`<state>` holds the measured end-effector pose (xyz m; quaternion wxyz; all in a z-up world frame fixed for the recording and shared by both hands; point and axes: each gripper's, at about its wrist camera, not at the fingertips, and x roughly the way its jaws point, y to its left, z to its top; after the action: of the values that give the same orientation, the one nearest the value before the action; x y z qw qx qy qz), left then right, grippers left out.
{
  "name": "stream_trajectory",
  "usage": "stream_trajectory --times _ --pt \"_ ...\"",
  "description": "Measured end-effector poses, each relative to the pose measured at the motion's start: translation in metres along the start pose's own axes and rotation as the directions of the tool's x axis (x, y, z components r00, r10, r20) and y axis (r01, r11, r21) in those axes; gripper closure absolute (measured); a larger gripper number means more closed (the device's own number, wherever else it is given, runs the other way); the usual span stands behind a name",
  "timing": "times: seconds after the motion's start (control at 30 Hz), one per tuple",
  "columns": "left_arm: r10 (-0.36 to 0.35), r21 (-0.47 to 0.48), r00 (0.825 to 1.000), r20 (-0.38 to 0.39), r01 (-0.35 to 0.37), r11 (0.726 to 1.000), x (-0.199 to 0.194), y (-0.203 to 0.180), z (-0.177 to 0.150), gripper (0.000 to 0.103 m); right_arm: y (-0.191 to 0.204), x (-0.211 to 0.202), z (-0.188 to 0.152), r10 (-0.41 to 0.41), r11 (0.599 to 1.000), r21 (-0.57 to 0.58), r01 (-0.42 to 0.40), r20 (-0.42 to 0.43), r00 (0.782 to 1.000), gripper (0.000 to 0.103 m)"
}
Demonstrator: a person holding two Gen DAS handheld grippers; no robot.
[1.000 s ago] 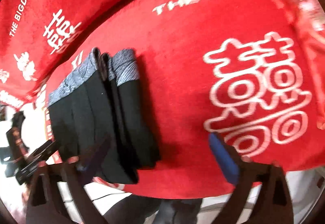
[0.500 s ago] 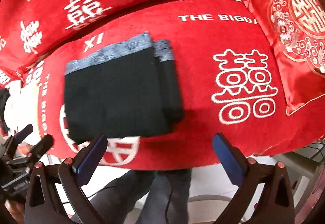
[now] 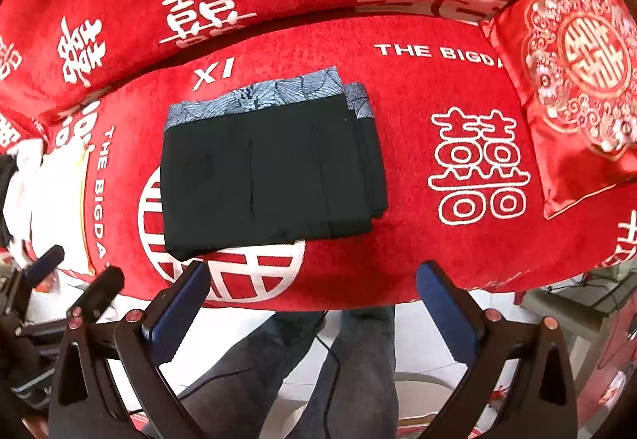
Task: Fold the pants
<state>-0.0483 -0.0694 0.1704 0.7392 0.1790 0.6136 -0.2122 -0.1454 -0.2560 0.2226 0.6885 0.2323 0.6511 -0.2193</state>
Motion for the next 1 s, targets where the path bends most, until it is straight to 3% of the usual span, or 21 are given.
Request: stream_trajectory --times 0.3,0.5,1.0 --pt "0.038 -0.036 0.999 -0.017 -0.038 0.999 -0.009 -0.001 0.004 0.0 0.011 -0.008 0.005 -0.034 0.998 -0.062 0.032 -0.039 0.999 0.0" --pt "0.087 -0.009 0.996 -0.017 -0.087 0.996 -0.011 -0.012 0.004 0.0 0.004 -0.012 0.009 -0.035 0.996 -0.081 0.032 -0.037 0.999 0.0" --pt "0.09 0.006 0.995 -0.034 -0.09 0.996 -0.01 -0.022 0.002 0.0 0.002 -0.011 0.006 -0.06 0.995 -0.082 0.058 -0.021 0.998 0.0"
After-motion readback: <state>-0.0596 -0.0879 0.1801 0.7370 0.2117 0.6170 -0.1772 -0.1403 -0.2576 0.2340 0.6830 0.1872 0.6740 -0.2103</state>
